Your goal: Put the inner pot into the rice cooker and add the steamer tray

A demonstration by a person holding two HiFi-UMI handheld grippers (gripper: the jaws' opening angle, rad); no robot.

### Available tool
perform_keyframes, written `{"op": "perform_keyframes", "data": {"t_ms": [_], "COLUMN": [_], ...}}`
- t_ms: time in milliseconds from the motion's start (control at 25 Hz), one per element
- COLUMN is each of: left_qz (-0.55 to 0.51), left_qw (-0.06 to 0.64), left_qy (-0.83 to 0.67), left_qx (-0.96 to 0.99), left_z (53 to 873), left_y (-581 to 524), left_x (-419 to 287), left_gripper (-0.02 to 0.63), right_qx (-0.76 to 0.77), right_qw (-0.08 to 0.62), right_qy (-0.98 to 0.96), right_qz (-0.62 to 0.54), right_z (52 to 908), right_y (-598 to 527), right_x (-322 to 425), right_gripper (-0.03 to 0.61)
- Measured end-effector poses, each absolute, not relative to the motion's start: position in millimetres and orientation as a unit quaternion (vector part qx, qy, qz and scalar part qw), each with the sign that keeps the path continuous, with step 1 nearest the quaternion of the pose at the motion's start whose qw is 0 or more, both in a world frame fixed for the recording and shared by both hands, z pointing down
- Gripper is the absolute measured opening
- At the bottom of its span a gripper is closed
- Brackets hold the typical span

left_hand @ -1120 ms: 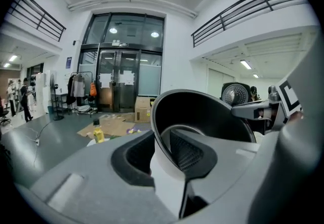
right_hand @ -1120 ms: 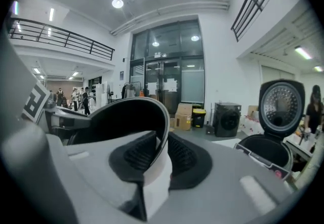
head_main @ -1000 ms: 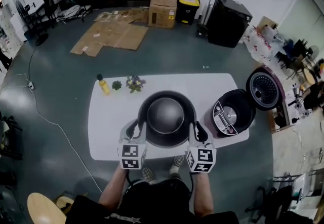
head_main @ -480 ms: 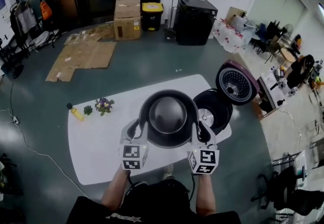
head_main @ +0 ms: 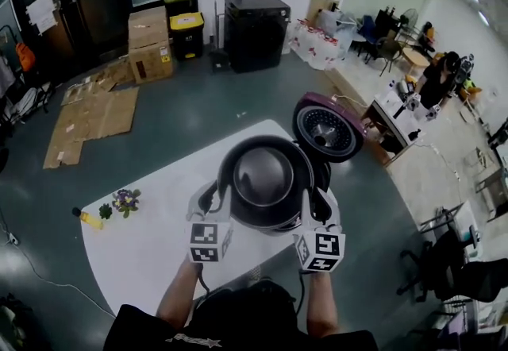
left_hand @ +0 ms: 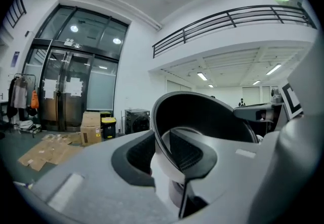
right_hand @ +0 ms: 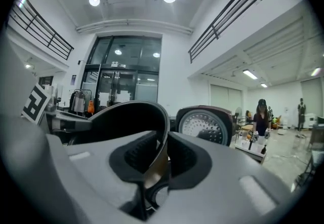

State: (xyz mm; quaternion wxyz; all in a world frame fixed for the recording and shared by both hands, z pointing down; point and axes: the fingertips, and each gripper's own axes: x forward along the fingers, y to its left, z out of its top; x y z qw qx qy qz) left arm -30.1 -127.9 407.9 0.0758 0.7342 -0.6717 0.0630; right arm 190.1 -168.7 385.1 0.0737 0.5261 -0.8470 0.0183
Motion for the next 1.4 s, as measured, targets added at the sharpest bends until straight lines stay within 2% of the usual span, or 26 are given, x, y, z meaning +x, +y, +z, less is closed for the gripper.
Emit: {"op": "perform_keyframes", "data": {"t_ms": [560, 1400], "left_qz": [0.108, 0.232], "left_qw": [0.091, 0.132], "left_qy": [-0.583, -0.507], "left_qx": [0.8, 0.82], "left_z": [429.1, 525.3], "left_y": [-230.6, -303.1], "left_x": [45.4, 74.6], "left_gripper": [0.098, 0.095], "right_qx": [0.614, 0.663], "right_qw": [0.072, 0.111], "right_qy": [-0.782, -0.702], "right_qz": [0.085, 0.235], "right_z": [419.2, 523.4], "right_y": [-219.9, -245.2], "right_x": [269.4, 293.5], "right_gripper": [0.072, 0.069]}}
